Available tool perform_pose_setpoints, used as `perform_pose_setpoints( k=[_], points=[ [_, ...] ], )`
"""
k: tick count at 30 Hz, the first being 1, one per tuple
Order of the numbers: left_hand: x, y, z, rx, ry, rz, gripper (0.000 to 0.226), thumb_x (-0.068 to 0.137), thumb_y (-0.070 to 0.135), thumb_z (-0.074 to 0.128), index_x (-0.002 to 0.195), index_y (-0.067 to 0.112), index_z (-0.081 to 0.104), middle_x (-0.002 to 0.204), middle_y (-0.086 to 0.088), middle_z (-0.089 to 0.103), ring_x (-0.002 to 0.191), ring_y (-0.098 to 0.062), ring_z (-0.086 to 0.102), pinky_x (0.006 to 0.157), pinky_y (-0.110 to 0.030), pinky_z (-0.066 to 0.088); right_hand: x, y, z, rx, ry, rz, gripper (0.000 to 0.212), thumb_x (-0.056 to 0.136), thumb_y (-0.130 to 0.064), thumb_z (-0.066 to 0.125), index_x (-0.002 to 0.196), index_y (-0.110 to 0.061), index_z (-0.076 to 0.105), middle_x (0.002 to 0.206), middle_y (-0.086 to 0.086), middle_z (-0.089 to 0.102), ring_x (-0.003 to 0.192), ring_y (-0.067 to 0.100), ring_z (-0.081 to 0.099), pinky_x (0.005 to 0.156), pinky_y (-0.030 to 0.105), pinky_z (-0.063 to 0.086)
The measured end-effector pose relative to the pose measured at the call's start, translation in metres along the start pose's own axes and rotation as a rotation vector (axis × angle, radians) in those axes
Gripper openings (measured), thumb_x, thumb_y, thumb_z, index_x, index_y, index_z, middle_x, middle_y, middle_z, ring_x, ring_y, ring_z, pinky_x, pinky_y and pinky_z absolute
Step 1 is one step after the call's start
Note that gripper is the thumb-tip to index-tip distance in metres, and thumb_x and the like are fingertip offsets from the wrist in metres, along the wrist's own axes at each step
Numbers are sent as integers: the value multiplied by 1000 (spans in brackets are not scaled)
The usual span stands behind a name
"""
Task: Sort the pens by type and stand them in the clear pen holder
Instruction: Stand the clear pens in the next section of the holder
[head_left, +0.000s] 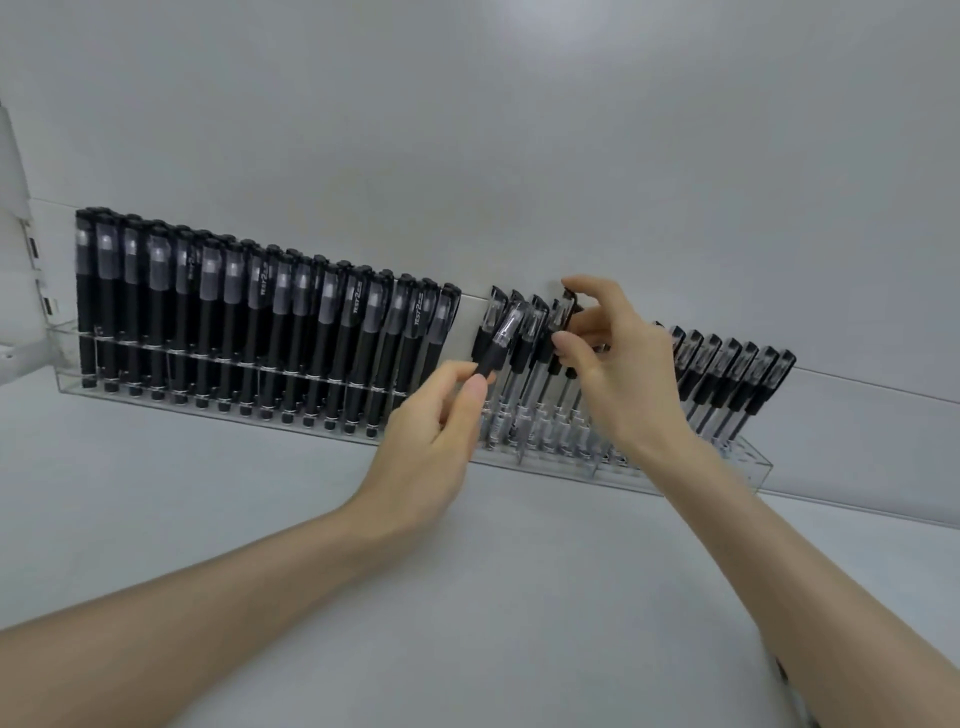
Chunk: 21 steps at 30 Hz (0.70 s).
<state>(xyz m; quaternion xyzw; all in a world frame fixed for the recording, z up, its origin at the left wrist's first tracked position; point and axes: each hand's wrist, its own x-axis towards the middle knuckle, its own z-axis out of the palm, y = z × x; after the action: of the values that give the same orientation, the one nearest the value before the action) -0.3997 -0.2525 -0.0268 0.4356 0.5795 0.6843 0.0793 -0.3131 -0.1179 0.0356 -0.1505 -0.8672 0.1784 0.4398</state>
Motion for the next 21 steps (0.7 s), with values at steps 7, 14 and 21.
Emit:
perform_pose_setpoints(
  k=[7, 14, 21],
  points=[
    [1, -1, -2, 13, -10, -15, 17, 100, 24, 40, 96, 24, 57, 50, 10, 40, 50, -8, 34, 48, -24, 29, 8, 5, -9, 38, -109, 65, 40, 90, -5, 62, 125, -21, 54, 89, 5, 65, 83, 19, 67, 83, 37, 57],
    [-1, -7, 2, 42, -17, -73, 21, 99, 20, 40, 91, 16, 59, 53, 10, 47, 56, -10, 40, 59, -29, 33, -1, 0, -14, -24, -75, 4, 38, 94, -17, 59, 132, -19, 54, 76, -2, 67, 69, 11, 66, 78, 35, 56],
    [-3, -7, 7, 3, -38, -103, 24, 100, 18, 39, 95, 5, 59, 54, 7, 49, 52, 0, 45, 59, -22, 32, -6, 7, -9, -85, -122, -9, 45, 95, -22, 56, 139, -24, 46, 75, -10, 62, 68, 12, 64, 75, 37, 55]
  ],
)
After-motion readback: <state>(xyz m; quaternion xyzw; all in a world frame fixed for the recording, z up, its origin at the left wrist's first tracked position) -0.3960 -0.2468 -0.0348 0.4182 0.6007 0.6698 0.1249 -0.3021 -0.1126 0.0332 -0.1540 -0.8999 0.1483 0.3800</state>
